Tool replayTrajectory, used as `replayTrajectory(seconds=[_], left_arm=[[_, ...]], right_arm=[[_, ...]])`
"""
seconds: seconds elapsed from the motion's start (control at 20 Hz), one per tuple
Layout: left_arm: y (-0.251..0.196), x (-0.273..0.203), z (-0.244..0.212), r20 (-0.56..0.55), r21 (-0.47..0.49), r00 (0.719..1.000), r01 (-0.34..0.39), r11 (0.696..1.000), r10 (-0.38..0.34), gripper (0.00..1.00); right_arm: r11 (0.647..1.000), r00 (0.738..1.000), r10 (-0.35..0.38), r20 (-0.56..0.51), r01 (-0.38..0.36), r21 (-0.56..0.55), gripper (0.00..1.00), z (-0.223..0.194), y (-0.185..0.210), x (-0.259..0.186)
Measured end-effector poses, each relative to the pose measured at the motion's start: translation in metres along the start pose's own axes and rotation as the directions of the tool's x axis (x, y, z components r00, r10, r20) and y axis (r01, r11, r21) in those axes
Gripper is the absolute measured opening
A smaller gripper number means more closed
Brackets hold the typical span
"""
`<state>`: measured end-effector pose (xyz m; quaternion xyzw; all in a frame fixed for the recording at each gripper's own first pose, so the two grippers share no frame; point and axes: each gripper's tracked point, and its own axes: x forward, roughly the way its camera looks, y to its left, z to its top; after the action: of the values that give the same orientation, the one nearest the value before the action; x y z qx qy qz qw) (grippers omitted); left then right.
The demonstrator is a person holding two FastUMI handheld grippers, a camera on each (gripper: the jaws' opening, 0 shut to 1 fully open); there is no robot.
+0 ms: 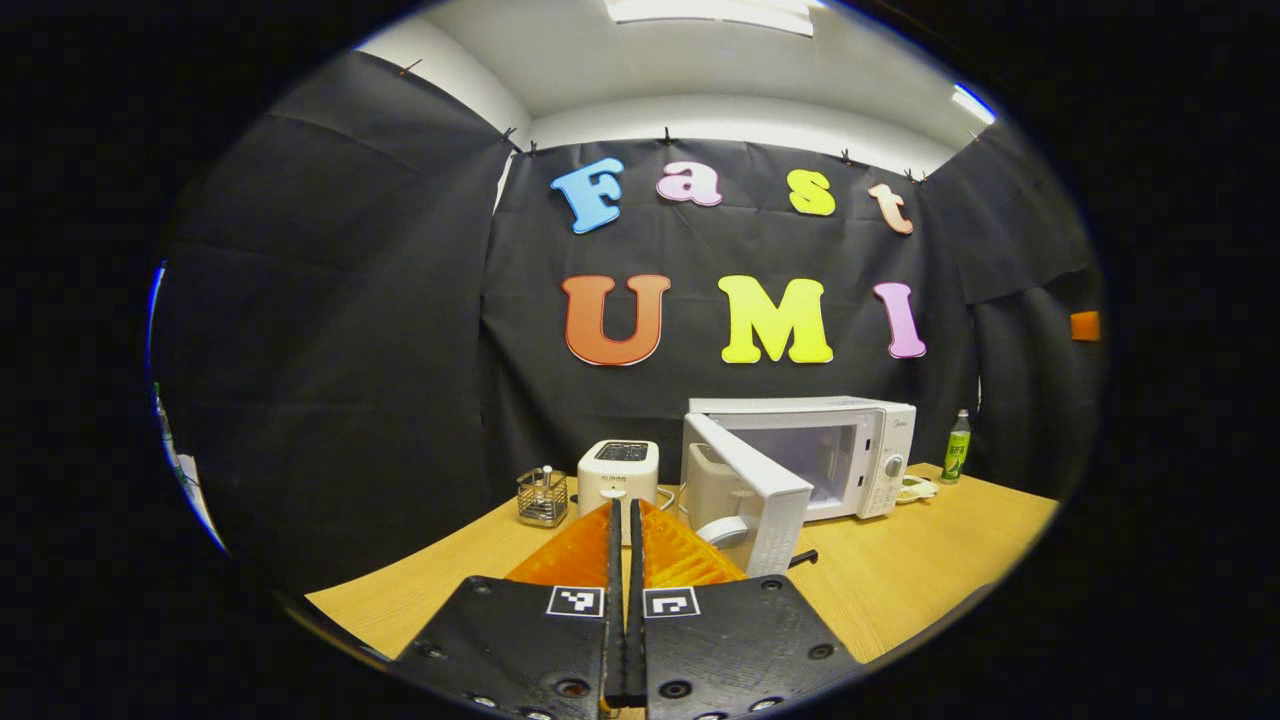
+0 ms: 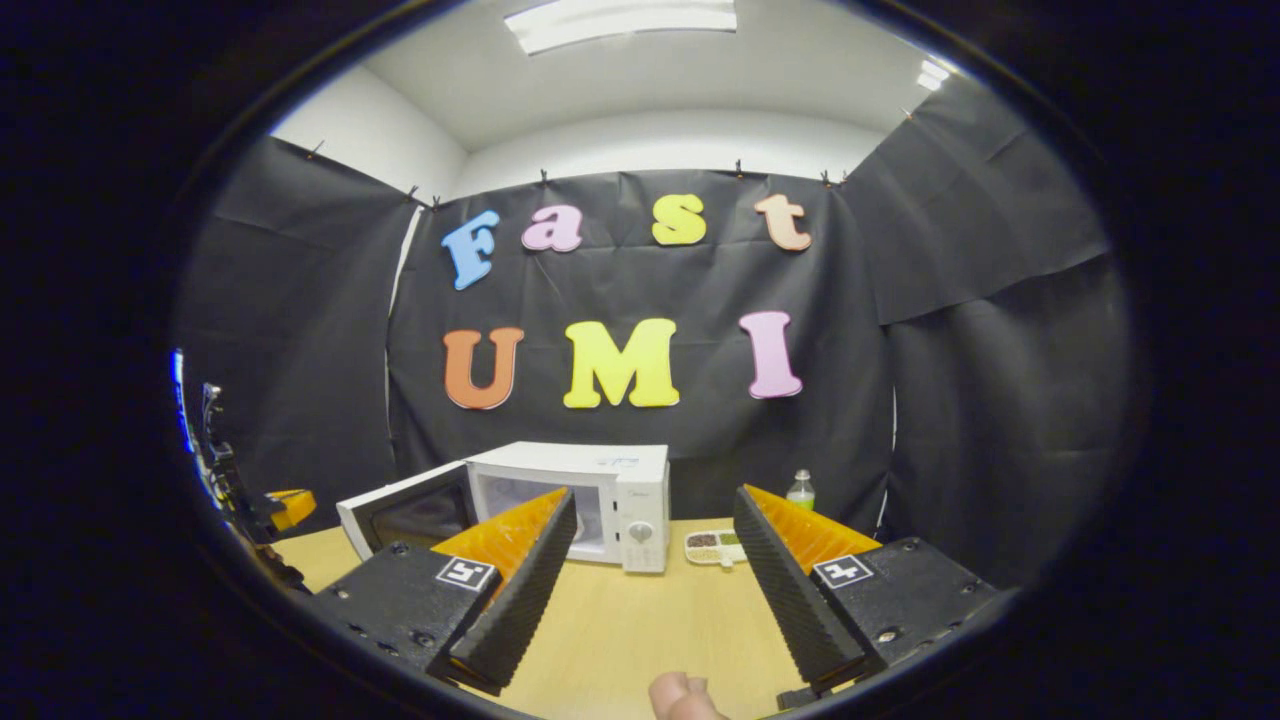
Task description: Open the microwave oven with the left hand, put the food in, and close the microwave oven.
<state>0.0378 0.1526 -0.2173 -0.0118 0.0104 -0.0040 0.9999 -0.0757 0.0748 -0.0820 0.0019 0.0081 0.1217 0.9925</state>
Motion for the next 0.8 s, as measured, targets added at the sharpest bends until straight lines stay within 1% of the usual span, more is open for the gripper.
replayTrajectory(seconds=[0.05, 0.1, 0.15, 0.25, 0.4, 0.45, 0.5, 0.65, 0.7, 0.75, 0.8], left_arm=[[-0.002, 0.004, -0.014, -0.024, -0.001, 1.000, 0.007, 1.000, -0.007, 0.00], [-0.004, 0.008, -0.025, -0.051, -0.007, 0.999, 0.010, 1.000, -0.010, 0.00], [-0.006, 0.012, -0.035, -0.079, -0.015, 0.997, 0.015, 1.000, -0.016, 0.00], [-0.018, 0.012, -0.051, -0.118, -0.045, 0.992, 0.049, 0.998, -0.054, 0.00], [-0.027, 0.016, -0.059, -0.114, -0.072, 0.990, 0.075, 0.995, -0.083, 0.00], [-0.030, 0.015, -0.060, -0.119, -0.084, 0.988, 0.084, 0.993, -0.094, 0.00], [-0.035, 0.016, -0.062, -0.123, -0.099, 0.987, 0.093, 0.991, -0.105, 0.00], [-0.052, 0.019, -0.062, -0.108, -0.118, 0.984, 0.130, 0.984, -0.143, 0.00], [-0.057, 0.020, -0.062, -0.102, -0.120, 0.983, 0.140, 0.983, -0.153, 0.00], [-0.063, 0.023, -0.064, -0.098, -0.126, 0.981, 0.154, 0.980, -0.167, 0.00], [-0.072, 0.026, -0.065, -0.100, -0.130, 0.978, 0.169, 0.977, -0.183, 0.00]], right_arm=[[1.000, 1.000, -0.007, 0.008, 0.007, 0.000, 0.91, -0.001, -0.002, -0.007], [1.000, 1.000, -0.014, 0.014, 0.014, 0.004, 1.00, 0.001, -0.005, -0.011], [1.000, 1.000, -0.021, 0.023, 0.021, 0.009, 0.91, 0.002, -0.007, -0.013], [0.999, 0.999, -0.027, 0.029, 0.027, 0.024, 0.91, 0.003, -0.011, -0.017], [0.999, 0.999, -0.026, 0.023, 0.025, 0.035, 0.91, 0.001, -0.015, -0.022], [0.999, 0.999, -0.030, 0.031, 0.029, 0.033, 1.00, 0.002, -0.017, -0.023], [0.999, 0.999, -0.032, 0.033, 0.031, 0.033, 0.91, 0.002, -0.019, -0.025], [0.999, 0.999, -0.031, 0.028, 0.031, 0.030, 0.91, -0.004, -0.021, -0.023], [0.999, 0.999, -0.031, 0.024, 0.030, 0.032, 1.00, -0.005, -0.023, -0.023], [0.999, 0.999, -0.033, 0.021, 0.032, 0.035, 0.91, -0.006, -0.024, -0.022], [0.999, 0.999, -0.034, 0.019, 0.034, 0.037, 1.00, -0.007, -0.026, -0.022]])
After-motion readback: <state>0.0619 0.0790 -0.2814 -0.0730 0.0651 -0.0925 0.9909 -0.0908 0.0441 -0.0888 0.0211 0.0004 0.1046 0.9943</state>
